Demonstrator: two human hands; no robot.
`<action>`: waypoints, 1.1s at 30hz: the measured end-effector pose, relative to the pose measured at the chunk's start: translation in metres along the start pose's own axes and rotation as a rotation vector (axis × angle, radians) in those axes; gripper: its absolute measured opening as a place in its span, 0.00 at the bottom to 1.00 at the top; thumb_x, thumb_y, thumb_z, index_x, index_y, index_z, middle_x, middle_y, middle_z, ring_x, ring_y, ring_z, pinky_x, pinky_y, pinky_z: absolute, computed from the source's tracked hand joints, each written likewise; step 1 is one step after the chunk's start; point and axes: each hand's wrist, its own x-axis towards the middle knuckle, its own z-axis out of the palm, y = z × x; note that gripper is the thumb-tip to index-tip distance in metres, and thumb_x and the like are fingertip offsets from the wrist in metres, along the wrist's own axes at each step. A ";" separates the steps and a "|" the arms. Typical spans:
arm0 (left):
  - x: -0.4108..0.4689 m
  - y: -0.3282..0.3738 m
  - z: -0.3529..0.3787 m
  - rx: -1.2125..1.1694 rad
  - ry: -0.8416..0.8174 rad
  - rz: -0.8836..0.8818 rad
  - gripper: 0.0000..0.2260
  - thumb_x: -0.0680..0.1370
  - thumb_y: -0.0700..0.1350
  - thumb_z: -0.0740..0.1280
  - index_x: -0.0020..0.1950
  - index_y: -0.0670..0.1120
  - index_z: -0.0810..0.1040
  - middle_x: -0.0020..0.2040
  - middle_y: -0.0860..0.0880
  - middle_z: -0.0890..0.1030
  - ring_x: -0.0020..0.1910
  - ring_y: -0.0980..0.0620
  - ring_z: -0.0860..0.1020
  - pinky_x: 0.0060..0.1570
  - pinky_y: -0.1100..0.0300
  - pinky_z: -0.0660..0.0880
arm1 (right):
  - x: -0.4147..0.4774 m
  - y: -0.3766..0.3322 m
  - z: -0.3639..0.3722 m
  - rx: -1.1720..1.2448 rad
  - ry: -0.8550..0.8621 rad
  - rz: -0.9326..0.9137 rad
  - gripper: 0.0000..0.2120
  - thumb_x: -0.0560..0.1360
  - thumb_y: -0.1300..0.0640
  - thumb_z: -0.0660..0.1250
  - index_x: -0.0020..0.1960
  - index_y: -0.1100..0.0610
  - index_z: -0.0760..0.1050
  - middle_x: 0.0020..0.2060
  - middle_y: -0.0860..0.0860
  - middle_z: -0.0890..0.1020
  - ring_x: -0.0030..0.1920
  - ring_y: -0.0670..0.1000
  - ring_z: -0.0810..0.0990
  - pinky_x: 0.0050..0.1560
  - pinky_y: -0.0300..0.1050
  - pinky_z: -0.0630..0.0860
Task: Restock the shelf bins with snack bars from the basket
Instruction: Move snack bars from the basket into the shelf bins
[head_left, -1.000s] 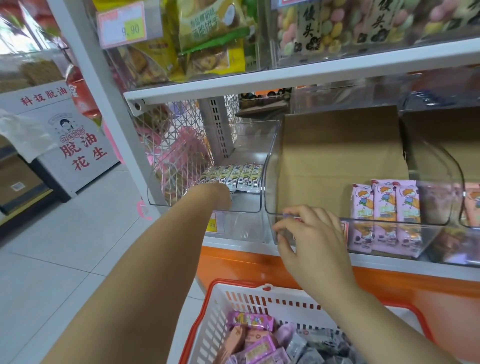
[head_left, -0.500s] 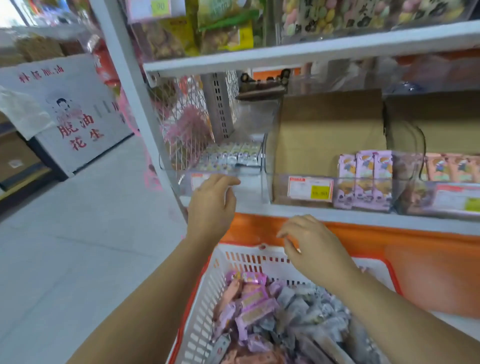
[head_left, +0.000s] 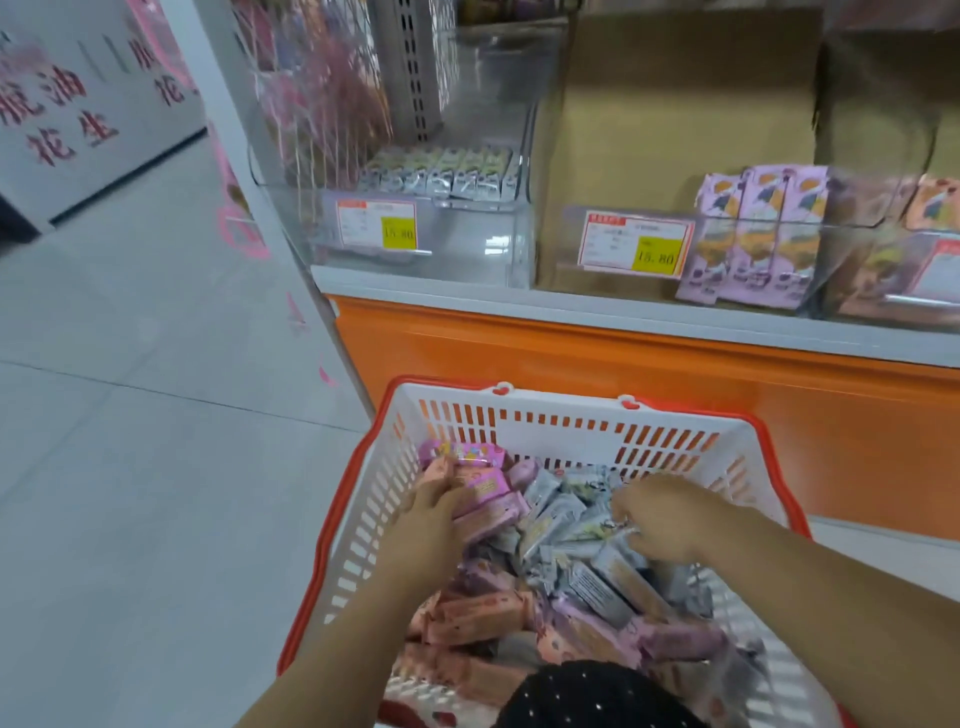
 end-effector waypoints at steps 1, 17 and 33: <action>0.001 -0.004 0.008 -0.010 -0.013 -0.009 0.21 0.80 0.49 0.58 0.74 0.56 0.62 0.77 0.52 0.54 0.74 0.44 0.58 0.66 0.48 0.67 | 0.006 0.000 0.006 0.021 -0.016 0.009 0.16 0.77 0.64 0.60 0.64 0.61 0.72 0.56 0.60 0.78 0.48 0.55 0.79 0.45 0.49 0.76; -0.003 0.001 0.000 -0.074 -0.085 -0.085 0.24 0.79 0.49 0.60 0.75 0.55 0.60 0.77 0.47 0.50 0.75 0.41 0.53 0.71 0.46 0.60 | 0.011 -0.013 -0.001 0.430 0.109 0.024 0.10 0.73 0.65 0.66 0.47 0.52 0.68 0.40 0.50 0.72 0.34 0.46 0.70 0.30 0.39 0.64; -0.099 0.089 -0.174 -0.814 0.153 0.284 0.07 0.79 0.47 0.65 0.55 0.57 0.78 0.54 0.62 0.81 0.54 0.66 0.77 0.53 0.70 0.72 | -0.141 -0.024 -0.090 1.118 0.549 -0.481 0.17 0.68 0.77 0.64 0.36 0.55 0.68 0.49 0.51 0.82 0.50 0.54 0.80 0.47 0.50 0.75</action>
